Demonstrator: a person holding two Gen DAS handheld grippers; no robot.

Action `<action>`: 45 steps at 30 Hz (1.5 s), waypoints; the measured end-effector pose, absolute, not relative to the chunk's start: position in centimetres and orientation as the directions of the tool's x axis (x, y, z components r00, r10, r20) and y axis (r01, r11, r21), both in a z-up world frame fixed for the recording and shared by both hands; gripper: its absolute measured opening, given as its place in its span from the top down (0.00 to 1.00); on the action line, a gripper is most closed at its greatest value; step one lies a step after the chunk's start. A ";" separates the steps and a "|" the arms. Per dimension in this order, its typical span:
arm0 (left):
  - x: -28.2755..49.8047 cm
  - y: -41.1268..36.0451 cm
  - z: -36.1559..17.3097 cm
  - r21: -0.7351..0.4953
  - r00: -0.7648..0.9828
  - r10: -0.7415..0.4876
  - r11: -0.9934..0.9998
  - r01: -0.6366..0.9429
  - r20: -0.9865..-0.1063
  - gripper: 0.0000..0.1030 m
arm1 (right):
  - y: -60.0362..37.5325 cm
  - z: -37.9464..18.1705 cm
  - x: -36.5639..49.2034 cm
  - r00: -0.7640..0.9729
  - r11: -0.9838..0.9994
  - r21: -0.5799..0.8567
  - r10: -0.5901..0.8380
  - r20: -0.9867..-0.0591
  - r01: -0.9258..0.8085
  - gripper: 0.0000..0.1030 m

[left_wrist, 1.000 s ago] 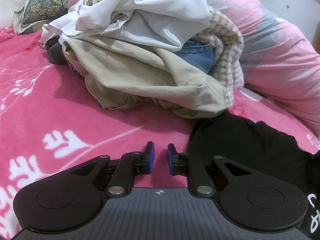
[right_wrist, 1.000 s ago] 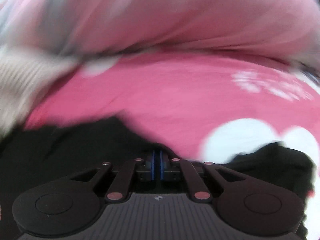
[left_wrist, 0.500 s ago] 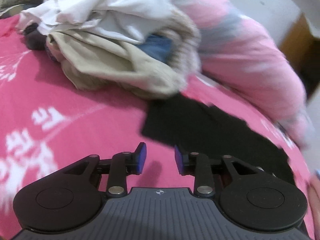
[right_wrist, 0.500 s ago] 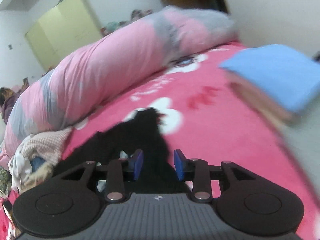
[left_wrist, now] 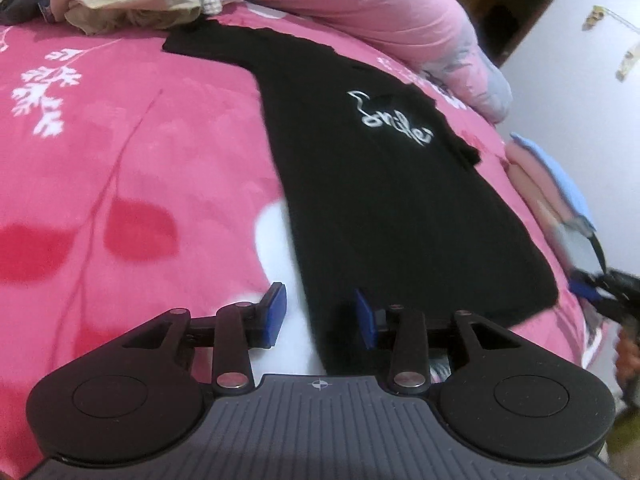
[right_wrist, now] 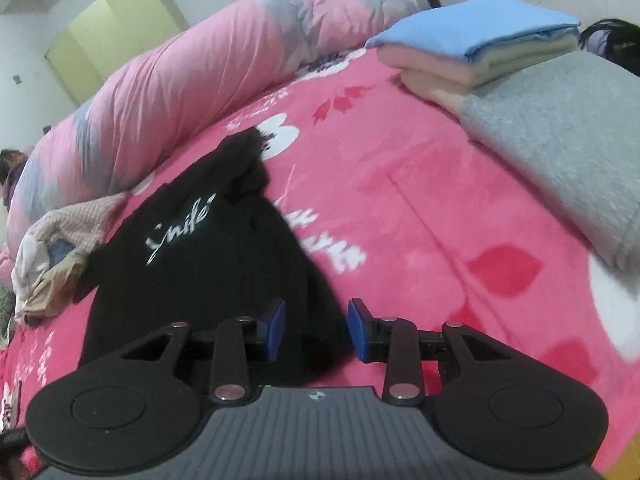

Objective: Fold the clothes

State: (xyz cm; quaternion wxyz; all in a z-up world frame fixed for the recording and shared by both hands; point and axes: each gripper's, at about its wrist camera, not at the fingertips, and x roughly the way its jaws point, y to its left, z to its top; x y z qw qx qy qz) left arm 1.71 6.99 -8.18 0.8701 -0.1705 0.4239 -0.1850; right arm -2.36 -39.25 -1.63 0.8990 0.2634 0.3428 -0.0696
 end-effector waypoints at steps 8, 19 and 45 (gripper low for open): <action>0.3 6.6 -8.1 -0.494 0.567 -0.480 0.858 0.143 -0.669 0.63 | -42.0 -6.0 -3.5 0.763 0.737 0.626 0.245 -0.597 0.253 0.64; 0.2 5.6 -9.1 -0.510 0.630 -0.420 0.859 0.044 -0.653 0.73 | -42.4 -7.0 -4.5 0.778 0.711 0.676 0.309 -0.548 0.194 0.82; -0.1 7.2 -6.6 -0.342 0.523 -0.288 0.940 -0.007 -0.802 0.83 | -42.1 -5.8 -9.6 0.739 0.731 0.662 0.352 -0.574 0.166 0.87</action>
